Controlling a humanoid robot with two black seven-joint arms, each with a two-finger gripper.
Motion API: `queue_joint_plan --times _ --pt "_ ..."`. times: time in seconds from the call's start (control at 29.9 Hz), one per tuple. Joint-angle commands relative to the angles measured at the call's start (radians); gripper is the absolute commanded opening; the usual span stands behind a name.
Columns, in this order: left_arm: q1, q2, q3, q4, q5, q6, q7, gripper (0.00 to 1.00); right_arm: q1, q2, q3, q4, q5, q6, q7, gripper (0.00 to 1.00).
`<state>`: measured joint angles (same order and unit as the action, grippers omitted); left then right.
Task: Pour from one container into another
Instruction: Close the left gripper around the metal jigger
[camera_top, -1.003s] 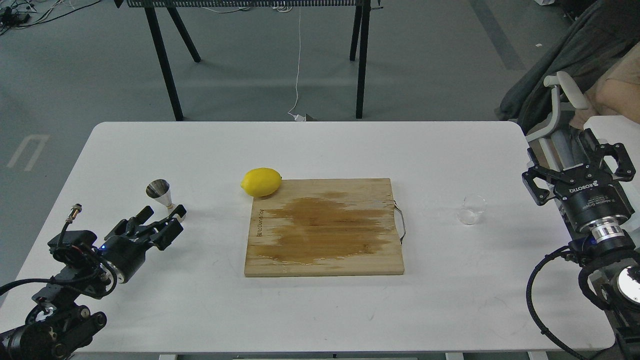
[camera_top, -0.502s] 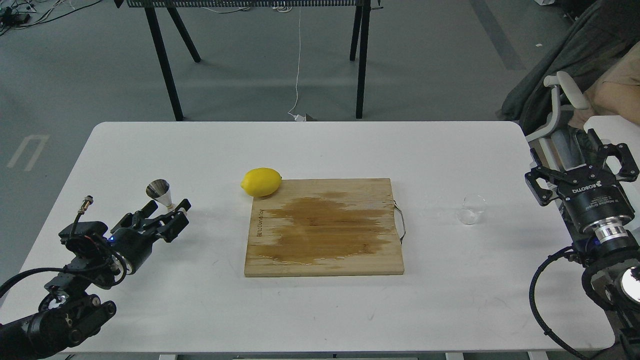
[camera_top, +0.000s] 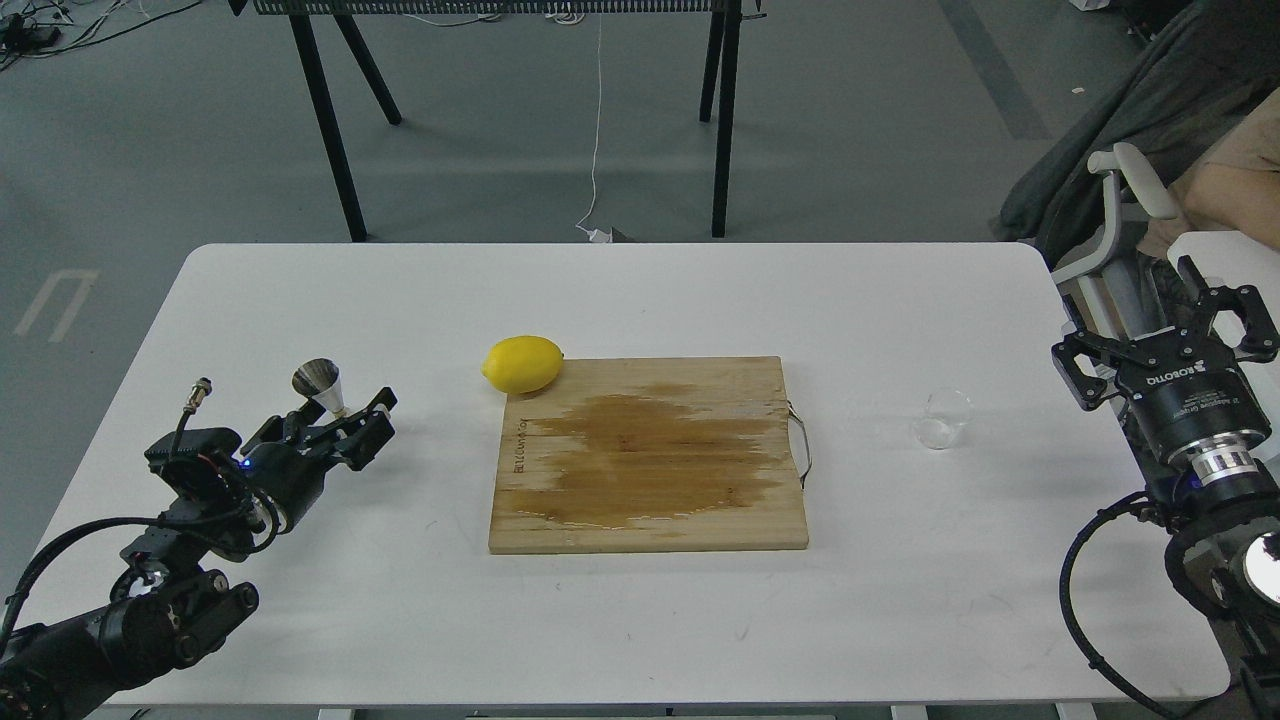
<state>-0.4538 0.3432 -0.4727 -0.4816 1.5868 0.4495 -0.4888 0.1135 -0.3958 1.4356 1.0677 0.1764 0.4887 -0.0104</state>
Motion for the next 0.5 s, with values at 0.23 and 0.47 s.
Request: queue_joint_plan --times 0.23,0.47 --pt "-0.043 -0.05 0.026 0.097 -0.002 0.0 0.0 0.87 0.0 0.0 0.0 0.0 0.0 0.0 0.0 0.99" --pt "-0.045 -0.05 0.028 0.103 0.001 0.0 0.0 0.8 0.0 0.0 0.0 0.0 0.0 0.0 0.0 0.99"
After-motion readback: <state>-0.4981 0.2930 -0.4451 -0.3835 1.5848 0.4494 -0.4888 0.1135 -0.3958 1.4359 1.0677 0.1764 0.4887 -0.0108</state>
